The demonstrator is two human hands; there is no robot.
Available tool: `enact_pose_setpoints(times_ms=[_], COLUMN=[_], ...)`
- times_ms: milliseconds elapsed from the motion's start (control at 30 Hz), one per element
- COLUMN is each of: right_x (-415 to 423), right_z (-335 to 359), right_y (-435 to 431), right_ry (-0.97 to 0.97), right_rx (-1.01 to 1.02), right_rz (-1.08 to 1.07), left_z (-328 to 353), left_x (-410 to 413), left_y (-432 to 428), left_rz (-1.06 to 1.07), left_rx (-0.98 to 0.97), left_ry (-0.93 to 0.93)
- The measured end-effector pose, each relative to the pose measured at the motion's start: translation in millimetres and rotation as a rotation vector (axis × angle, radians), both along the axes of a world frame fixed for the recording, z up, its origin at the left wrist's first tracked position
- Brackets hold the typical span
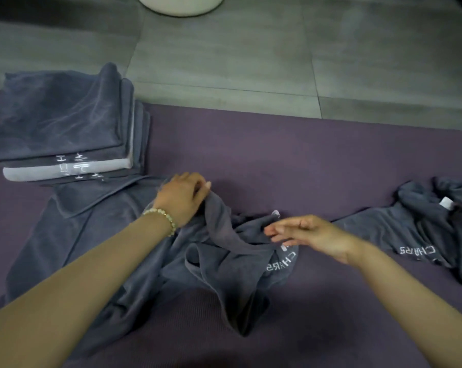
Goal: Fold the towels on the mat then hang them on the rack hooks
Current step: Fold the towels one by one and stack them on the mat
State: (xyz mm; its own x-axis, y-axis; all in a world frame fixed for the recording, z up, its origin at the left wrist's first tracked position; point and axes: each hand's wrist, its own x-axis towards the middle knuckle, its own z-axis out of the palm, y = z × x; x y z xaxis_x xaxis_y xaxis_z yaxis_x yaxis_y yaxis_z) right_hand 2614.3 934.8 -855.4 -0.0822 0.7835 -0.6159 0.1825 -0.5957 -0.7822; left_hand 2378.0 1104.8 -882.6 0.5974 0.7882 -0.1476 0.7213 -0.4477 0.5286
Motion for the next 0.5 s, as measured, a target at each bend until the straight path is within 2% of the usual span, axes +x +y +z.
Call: enact_pose_setpoints(times_ms=[67,100,167,233,300,367,433,500], right_x=[8,11,15,13,7,1,-1,1], right_z=[-19,-24,-29,-29,-25,-23,-22,-17], right_y=[-12,-16,-21,-22,-21,-22,-25,-27], right_ry=[-0.105,-0.169,-0.212,-0.093,0.048,0.105,0.119,0.209], right_rx=[0.083,0.115,0.085,-0.056,-0.157,-0.191,-0.167,-0.131], right_rz=[-0.271,-0.370,-0.437,-0.444,-0.464,-0.440,-0.348,-0.308], left_z=[-1,-2,-3,-3,-3,-2,-2,3], left_x=[19,30,51,69,80,86,87,90], left_y=[-13,-19,-34,-46,-52,-57,-62,-63], left_rz=[-0.179,-0.252,-0.307,-0.311,-0.340,-0.390,-0.429,-0.373], left_rx=[-0.108,-0.164,-0.277,-0.364,-0.376,-0.426,-0.504,-0.568], left_ry=[-0.087,-0.082,0.022,0.206,0.313,0.254,0.088,-0.110])
